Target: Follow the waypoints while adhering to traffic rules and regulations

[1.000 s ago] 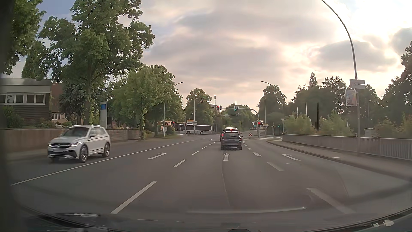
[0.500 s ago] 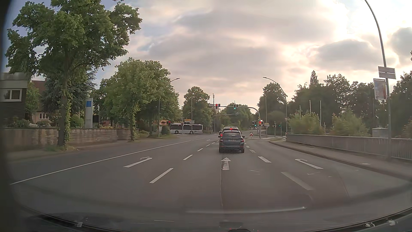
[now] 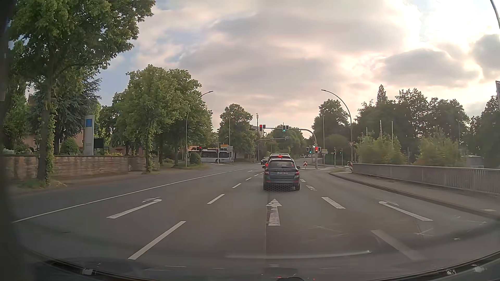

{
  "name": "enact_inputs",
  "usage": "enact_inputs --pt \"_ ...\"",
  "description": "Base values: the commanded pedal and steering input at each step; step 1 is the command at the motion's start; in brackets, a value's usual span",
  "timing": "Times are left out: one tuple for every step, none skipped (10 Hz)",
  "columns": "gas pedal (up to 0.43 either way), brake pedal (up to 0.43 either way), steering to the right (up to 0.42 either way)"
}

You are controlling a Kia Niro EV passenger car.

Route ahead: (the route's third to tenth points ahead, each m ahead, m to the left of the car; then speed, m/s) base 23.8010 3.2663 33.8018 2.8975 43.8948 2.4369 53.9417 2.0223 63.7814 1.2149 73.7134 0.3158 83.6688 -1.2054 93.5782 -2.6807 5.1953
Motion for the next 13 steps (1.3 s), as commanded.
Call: enact_inputs --pt "0.0 0.0 0.011" --pt "0.0 0.0 0.011" --pt "0.0 0.0 0.011" --pt "0.0 0.0 0.011" --pt "0.0 0.0 0.011" --pt "0.0 0.0 0.011" --pt "0.0 0.0 0.009" --pt "0.0 0.0 0.009" --pt "0.0 0.0 0.009" --pt "0.0 0.0 0.009" --pt "0.0 0.0 0.009" --pt "0.0 0.0 0.009" --pt "0.0 0.0 0.009"
